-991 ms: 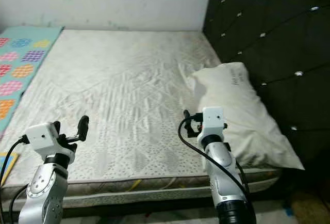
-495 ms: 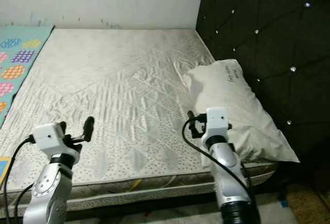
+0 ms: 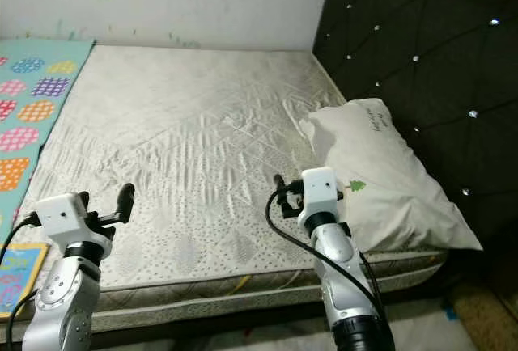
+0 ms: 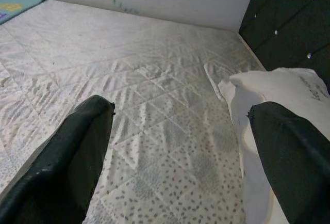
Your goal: Clean up the room
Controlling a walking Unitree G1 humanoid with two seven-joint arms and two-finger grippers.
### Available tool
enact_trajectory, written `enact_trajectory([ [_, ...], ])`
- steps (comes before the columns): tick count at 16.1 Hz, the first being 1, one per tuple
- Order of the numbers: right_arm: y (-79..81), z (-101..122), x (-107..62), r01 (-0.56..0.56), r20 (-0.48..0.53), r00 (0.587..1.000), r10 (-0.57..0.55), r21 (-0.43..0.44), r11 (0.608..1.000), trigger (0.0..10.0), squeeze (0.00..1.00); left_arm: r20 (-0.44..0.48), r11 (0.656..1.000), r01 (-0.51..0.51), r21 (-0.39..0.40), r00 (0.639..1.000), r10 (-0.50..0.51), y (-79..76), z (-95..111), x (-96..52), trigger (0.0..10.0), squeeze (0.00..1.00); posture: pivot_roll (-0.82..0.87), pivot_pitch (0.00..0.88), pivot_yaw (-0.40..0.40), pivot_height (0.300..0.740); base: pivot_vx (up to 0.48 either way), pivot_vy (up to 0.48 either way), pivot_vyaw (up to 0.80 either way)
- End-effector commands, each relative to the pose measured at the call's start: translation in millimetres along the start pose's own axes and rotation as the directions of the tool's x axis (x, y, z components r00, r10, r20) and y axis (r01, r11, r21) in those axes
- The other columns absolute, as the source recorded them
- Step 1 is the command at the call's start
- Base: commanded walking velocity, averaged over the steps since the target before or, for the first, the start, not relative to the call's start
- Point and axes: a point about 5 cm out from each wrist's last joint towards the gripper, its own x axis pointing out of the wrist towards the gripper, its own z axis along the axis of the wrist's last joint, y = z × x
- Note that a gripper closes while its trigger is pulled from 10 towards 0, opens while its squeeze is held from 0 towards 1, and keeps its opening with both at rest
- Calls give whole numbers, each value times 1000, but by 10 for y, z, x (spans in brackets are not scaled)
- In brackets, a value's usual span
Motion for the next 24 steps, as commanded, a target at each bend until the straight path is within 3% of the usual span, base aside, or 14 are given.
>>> enact_trajectory([
  [1, -74, 33, -14, 21, 15, 1000, -21, -11, 1000, 10000, 0, -16, 1000, 13, -3, 1000, -13, -53, -27, 9, 10000, 0, -62, 15, -37, 740, 0, 405, 0],
  [17, -63, 22, 1, 4, 12, 1000, -4, -20, 1000, 10000, 0, -17, 1000, 9, -14, 1000, -9, -67, -26, 35, 10000, 0, -66, 15, -37, 740, 0, 436, 0],
  [21, -50, 15, -1, 2, 10, 1000, -2, -20, 1000, 10000, 0, -18, 1000, 9, -15, 1000, -9, -61, -26, 35, 10000, 0, -65, 15, -36, 740, 0, 405, 750],
  [24, -46, 9, -1, -1, 7, 1000, 1, -17, 1000, 10000, 0, -2, 999, 14, -39, 1000, -14, -76, -14, 35, 10000, 0, -65, 14, -37, 740, 0, 227, 0],
])
